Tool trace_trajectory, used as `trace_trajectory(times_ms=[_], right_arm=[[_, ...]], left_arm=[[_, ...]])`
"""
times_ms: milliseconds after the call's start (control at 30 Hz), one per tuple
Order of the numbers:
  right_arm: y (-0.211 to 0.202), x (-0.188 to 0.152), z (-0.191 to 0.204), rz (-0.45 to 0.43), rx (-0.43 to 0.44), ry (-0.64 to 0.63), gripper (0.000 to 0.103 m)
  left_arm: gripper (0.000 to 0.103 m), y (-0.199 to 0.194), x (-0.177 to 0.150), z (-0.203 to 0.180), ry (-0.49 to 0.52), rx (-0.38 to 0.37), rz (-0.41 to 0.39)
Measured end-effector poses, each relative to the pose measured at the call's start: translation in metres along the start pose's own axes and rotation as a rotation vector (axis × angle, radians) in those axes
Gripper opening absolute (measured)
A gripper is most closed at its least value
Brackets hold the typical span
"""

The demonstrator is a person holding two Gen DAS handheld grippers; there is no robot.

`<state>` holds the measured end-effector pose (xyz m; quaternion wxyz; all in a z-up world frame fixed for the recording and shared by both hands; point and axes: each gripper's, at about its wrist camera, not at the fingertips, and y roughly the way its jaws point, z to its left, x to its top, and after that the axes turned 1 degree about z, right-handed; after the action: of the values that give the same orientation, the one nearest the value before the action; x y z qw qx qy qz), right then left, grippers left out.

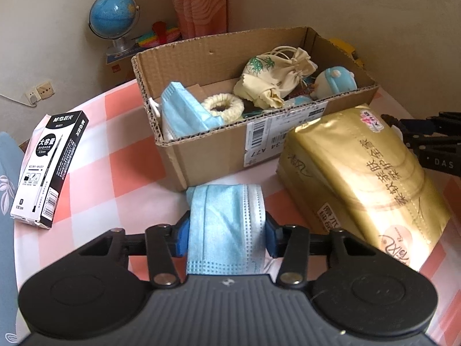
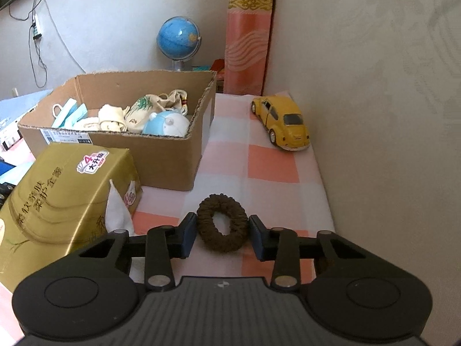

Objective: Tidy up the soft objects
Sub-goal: 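Carry the blue mask into the box and open the left gripper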

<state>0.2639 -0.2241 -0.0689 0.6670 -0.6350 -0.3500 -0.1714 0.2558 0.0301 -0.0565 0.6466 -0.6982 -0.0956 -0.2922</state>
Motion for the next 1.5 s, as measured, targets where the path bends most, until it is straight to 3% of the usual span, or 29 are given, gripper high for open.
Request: trace_trajectory(times_ms=[433, 667, 967, 1033, 1067, 1100, 1233, 1500], right_arm=[[-0.044, -0.008, 0.004, -0.052, 0.010, 0.039, 0.043], [-0.071, -0.009, 0.004, -0.097, 0.022, 0.070, 0.043], [-0.089, -0.010, 0.009, -0.127, 0.035, 0.089, 0.043], [-0.091, -0.011, 0.010, -0.127, 0.037, 0.090, 0.043], [-0.092, -0.012, 0.010, -0.126, 0.037, 0.092, 0.043], [-0.093, -0.012, 0.010, -0.126, 0.037, 0.092, 0.043], [-0.097, -0.013, 0.011, -0.131, 0.037, 0.092, 0.043], [-0.101, -0.010, 0.019, -0.137, 0.039, 0.059, 0.043]], left_arm=[[0.047, -0.048, 0.006, 0.000, 0.050, -0.019, -0.065], [0.047, -0.076, 0.040, -0.005, 0.084, -0.017, -0.155], [0.048, -0.034, 0.107, 0.002, -0.012, -0.014, -0.201], [0.066, -0.021, 0.113, 0.004, -0.041, 0.001, -0.217], [0.086, -0.014, 0.115, 0.005, -0.055, 0.023, -0.217], [0.091, -0.010, 0.116, 0.006, -0.065, 0.053, -0.215], [0.091, -0.009, 0.108, 0.003, -0.048, 0.083, -0.206], [0.099, -0.068, 0.064, -0.012, -0.008, 0.090, -0.275]])
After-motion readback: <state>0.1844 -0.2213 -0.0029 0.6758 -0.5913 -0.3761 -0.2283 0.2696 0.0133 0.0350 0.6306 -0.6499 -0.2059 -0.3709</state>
